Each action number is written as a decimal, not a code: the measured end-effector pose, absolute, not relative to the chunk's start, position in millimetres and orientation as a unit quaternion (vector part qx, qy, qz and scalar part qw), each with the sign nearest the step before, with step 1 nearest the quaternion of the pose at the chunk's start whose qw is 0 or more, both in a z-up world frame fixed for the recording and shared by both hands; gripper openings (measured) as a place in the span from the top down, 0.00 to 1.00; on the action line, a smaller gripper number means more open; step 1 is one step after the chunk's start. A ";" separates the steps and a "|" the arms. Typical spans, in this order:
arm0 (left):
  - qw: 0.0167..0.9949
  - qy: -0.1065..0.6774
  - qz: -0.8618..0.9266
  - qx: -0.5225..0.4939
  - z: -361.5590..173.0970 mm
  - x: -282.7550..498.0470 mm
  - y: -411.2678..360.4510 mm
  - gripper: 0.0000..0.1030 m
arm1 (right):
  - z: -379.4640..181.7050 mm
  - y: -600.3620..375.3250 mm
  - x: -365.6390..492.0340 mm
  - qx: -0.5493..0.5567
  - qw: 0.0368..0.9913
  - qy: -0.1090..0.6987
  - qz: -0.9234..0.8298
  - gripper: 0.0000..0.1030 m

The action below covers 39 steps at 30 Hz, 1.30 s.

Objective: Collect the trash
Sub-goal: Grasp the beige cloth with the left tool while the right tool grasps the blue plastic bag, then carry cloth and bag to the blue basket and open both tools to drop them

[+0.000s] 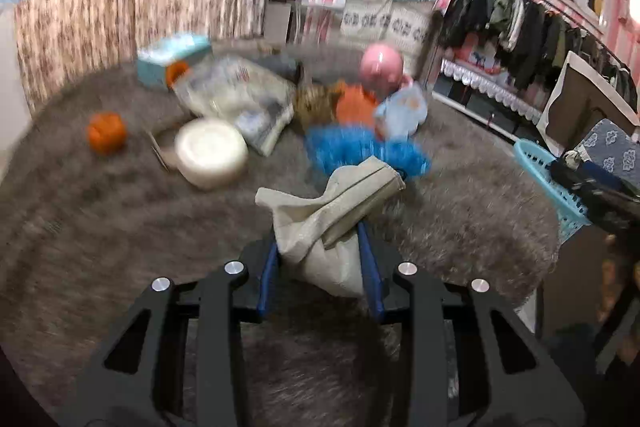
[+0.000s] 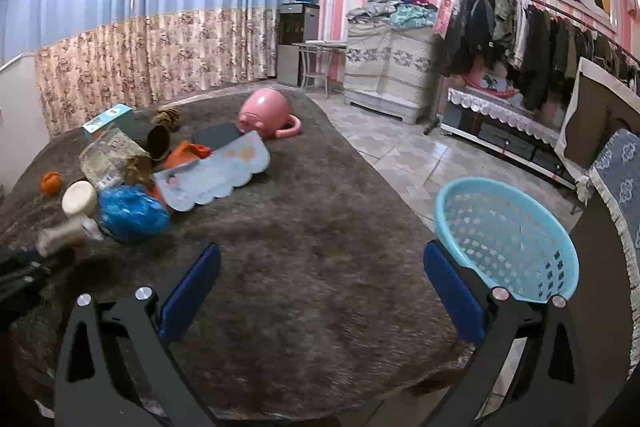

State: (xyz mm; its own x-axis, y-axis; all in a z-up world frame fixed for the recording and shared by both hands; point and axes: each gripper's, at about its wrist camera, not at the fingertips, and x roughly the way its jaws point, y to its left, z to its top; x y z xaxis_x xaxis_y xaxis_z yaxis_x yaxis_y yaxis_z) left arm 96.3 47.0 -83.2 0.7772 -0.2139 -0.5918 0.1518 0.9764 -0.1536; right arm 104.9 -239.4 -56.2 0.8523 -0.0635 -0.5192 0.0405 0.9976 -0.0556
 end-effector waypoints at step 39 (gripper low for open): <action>0.973 0.228 -0.015 -0.017 -6.6 134.3 50.7 0.67 | -16.9 -281.4 126.0 0.026 0.966 0.257 0.014 0.66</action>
State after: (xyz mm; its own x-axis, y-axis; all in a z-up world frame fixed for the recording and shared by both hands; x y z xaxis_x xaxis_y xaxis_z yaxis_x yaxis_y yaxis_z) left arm 134.3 50.7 -6.6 0.8955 -0.0380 -0.4435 0.0221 0.9989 -0.0409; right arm 126.0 -281.4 -16.9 0.8676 0.0393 -0.4958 -0.0130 0.9983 0.0564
